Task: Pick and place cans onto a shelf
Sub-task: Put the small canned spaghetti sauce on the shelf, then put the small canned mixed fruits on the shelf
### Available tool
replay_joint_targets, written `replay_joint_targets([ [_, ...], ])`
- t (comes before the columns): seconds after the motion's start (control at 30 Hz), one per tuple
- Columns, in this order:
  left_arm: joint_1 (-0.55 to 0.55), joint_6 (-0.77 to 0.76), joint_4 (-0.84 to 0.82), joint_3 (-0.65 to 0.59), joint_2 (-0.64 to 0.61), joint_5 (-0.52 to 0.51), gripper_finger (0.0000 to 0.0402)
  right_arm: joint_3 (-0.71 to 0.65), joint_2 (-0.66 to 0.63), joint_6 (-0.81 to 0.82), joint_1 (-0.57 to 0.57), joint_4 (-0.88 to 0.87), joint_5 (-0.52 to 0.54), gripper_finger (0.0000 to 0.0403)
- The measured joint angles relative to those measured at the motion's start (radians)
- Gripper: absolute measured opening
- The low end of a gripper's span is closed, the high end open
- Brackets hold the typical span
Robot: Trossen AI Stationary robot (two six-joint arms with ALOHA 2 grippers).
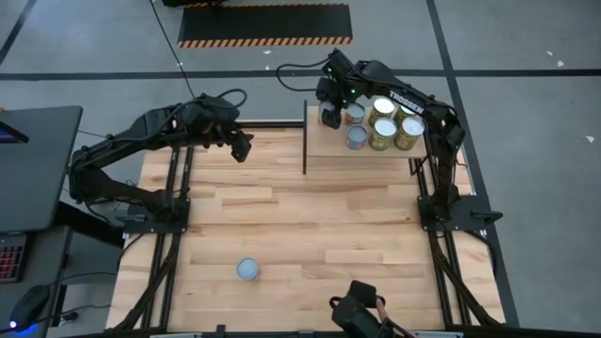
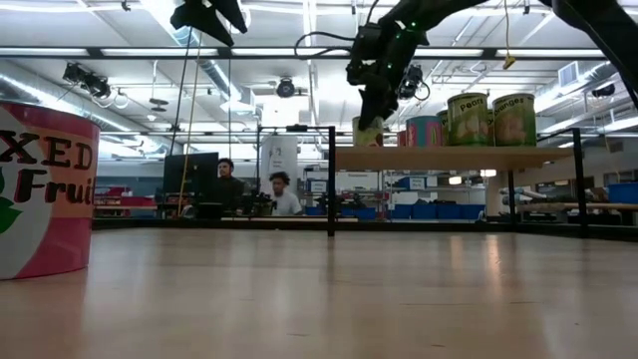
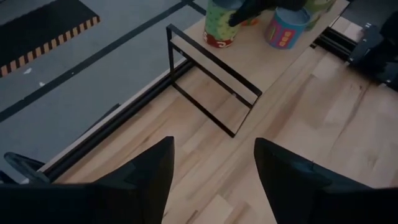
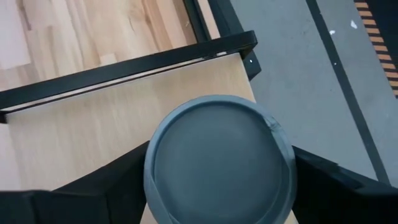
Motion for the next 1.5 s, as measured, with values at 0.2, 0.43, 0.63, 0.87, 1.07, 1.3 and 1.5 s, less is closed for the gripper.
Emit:
replay_joint_targets([
  [0.2,-0.016,0.0,0.0,0.0,0.0,0.0,0.0229,-0.004,0.005,0.004,0.0,0.027,0.014,0.034],
  [0.43,-0.044,0.008,0.0,0.0,0.0,0.0,0.0229,0.019,0.005,0.008,0.002,0.03,0.027,0.0346],
  [0.63,-0.078,0.007,-0.011,0.0,0.0,0.0,0.0229,0.072,0.004,0.016,0.004,0.025,0.027,0.0346],
  [0.87,-0.136,-0.002,-0.076,0.0,-0.023,0.001,0.0229,0.181,0.003,0.052,0.043,-0.02,0.027,0.0346],
  [1.07,-0.225,-0.01,-0.174,0.001,-0.046,0.028,0.0229,0.315,-0.001,0.124,0.162,-0.06,0.026,0.0335],
  [1.3,-0.43,-0.095,-0.38,0.001,-0.049,0.087,0.0229,0.358,-0.005,0.235,0.361,-0.068,0.026,0.0325],
  [1.5,-0.679,-0.261,-0.438,0.001,-0.048,0.089,0.0229,0.358,-0.008,0.304,0.523,-0.071,0.075,0.0322],
])
